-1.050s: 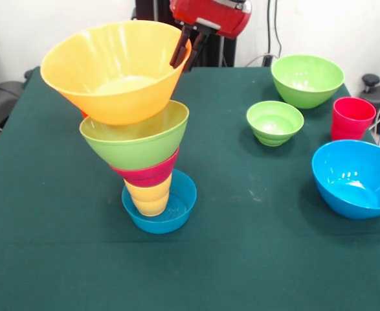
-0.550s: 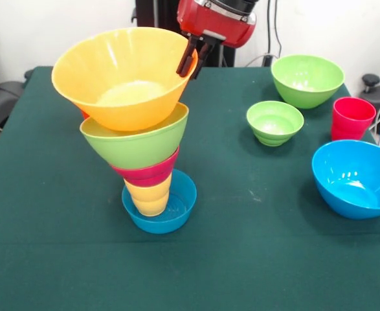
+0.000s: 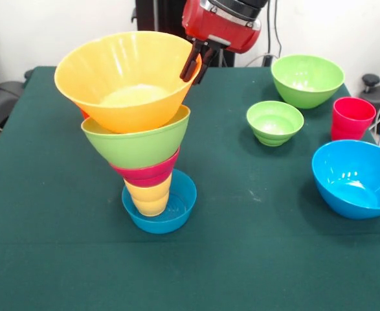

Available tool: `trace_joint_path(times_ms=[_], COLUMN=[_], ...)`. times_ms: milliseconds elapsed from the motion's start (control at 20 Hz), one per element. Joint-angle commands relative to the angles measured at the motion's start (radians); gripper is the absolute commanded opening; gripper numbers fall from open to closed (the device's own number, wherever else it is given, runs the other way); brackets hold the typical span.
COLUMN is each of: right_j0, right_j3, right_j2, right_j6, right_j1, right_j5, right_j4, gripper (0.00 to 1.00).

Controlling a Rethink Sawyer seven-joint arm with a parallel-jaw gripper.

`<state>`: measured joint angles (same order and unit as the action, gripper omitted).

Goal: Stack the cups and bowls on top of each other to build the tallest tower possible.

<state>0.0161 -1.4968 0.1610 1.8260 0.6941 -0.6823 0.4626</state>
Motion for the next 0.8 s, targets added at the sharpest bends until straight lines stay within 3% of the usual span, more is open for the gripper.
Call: trace_joint_path(times_ms=[50, 800], right_j0=[0.013, 0.009], right_j3=[0.059, 0.07], right_j2=[-0.032, -0.027], right_j6=[0.167, 0.132], right_j1=[-0.033, -0.035], right_j5=[0.088, 0.109], right_j4=[-0.009, -0.027], gripper=[0.0, 0.0])
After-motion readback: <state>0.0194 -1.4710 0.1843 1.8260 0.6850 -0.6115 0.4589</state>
